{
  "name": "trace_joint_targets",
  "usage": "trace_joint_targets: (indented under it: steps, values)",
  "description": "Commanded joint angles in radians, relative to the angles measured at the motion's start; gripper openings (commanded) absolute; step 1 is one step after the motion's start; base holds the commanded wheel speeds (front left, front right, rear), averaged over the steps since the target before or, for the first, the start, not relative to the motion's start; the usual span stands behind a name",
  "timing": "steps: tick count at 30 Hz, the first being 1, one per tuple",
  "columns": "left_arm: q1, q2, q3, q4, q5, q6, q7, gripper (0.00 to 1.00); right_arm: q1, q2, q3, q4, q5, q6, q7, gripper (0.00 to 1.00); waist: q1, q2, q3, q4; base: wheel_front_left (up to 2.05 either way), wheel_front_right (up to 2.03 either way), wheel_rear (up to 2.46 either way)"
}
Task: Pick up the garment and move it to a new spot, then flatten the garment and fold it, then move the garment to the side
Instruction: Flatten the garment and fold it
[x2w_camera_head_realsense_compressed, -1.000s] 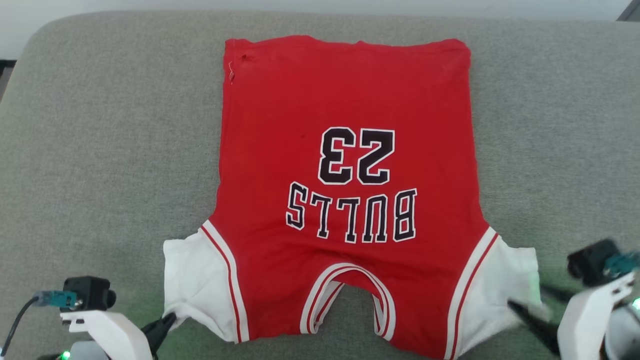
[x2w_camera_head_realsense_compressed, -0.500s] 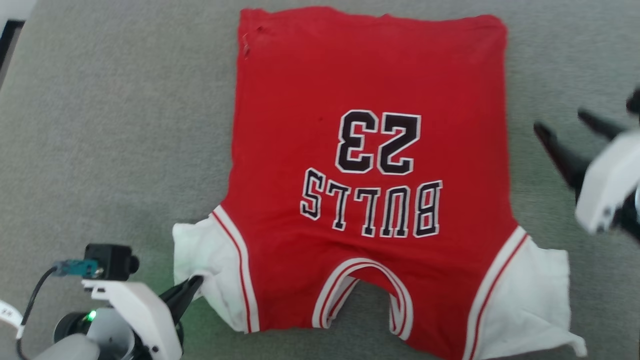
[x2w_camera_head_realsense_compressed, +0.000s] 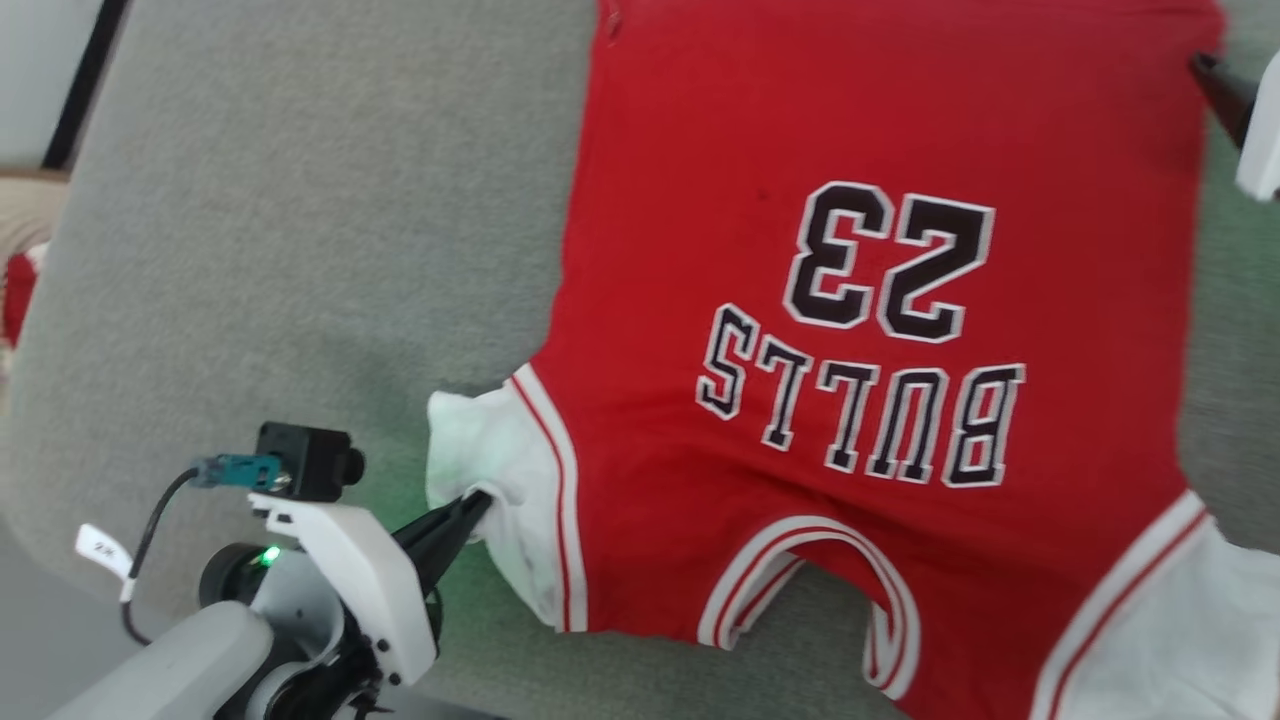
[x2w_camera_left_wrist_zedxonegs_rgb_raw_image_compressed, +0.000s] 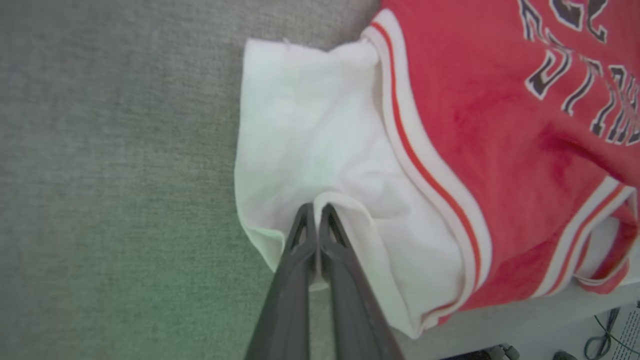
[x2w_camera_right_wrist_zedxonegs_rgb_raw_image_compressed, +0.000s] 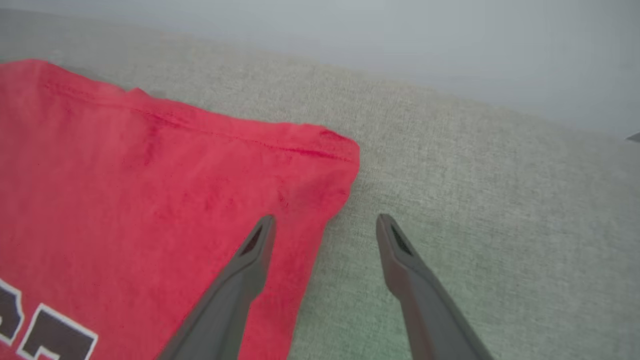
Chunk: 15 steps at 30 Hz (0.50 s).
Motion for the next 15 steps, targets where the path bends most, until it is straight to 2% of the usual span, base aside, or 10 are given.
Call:
trace_joint_targets:
  steps: [1,7,12,13,14,15]
  values:
    - [-0.016,-0.009,-0.004,0.009,0.006,-0.008,0.003,0.00,-0.023,0.000,0.001,0.031,-0.009,0.000,0.010,1.00,0.0000,0.0000,0.025,0.030,0.00,0.00,0.00]
    - [-0.041,-0.049,-0.015,0.051,0.008,-0.038,0.007,0.00,-0.132,0.003,-0.020,0.247,-0.067,0.000,0.088,1.00,0.0000,0.0000,0.051,0.075,0.00,0.00,0.00]
    - [-0.052,-0.073,-0.019,0.083,0.007,-0.055,0.001,0.00,-0.114,0.025,0.032,0.392,-0.083,0.000,0.208,1.00,0.0000,0.0000,0.062,0.088,0.00,0.00,0.00]
    - [-0.052,-0.078,-0.018,0.089,0.004,-0.057,-0.002,0.00,-0.109,0.024,0.047,0.402,-0.077,0.000,0.223,0.22,0.0000,0.0000,0.063,0.088,0.00,0.00,0.00]
    - [-0.052,-0.082,-0.018,0.093,0.002,-0.061,-0.005,0.00,-0.104,0.018,0.058,0.411,-0.071,0.000,0.229,0.00,0.0000,0.0000,0.063,0.087,0.00,0.00,0.00]
    - [-0.053,-0.083,-0.017,0.098,0.001,-0.063,-0.005,0.00,-0.099,0.010,0.066,0.415,-0.064,0.000,0.230,0.00,0.0000,0.0000,0.063,0.086,0.00,0.00,0.00]
